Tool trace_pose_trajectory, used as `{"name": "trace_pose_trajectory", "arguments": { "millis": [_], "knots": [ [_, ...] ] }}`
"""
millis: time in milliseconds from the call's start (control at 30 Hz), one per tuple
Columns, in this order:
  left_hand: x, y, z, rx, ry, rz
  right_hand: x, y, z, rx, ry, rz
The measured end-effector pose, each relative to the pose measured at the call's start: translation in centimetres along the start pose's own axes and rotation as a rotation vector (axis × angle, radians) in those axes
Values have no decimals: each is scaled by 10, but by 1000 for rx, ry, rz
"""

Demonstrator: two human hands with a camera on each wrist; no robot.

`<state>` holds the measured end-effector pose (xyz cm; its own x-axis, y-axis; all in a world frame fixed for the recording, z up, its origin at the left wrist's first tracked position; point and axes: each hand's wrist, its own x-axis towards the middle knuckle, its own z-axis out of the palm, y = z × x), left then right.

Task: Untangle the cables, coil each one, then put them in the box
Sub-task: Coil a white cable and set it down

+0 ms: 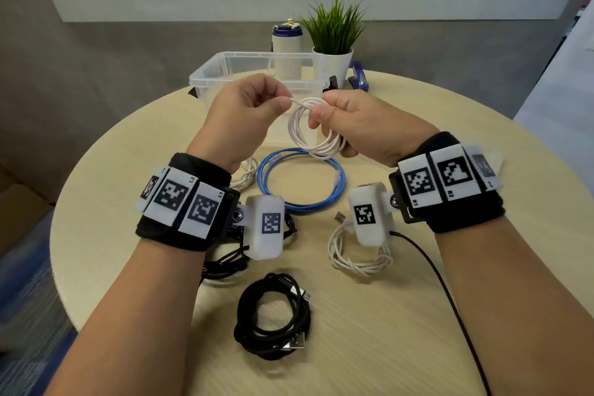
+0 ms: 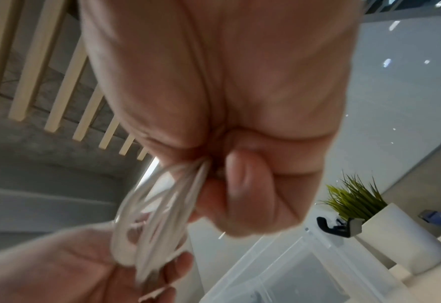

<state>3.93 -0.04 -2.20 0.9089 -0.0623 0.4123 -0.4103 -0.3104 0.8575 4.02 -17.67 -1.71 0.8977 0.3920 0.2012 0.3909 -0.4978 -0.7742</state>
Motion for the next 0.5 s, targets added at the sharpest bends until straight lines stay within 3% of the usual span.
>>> {"name": "trace_pose_trajectory", "arguments": {
  "millis": [100,200,333,500],
  "knots": [
    [2,-2,-5,118,53,51,-2,1,-4,156,-25,-10],
    [4,-5,-7,222,1,103,-2,1,-5,243,39,-30],
    [5,-8,-4,185,-52,85,-2,0,-4,305,89,-58],
    [4,-6,2,-27,-57,66,-3,-1,-3,374,59,-40]
  ]
}}
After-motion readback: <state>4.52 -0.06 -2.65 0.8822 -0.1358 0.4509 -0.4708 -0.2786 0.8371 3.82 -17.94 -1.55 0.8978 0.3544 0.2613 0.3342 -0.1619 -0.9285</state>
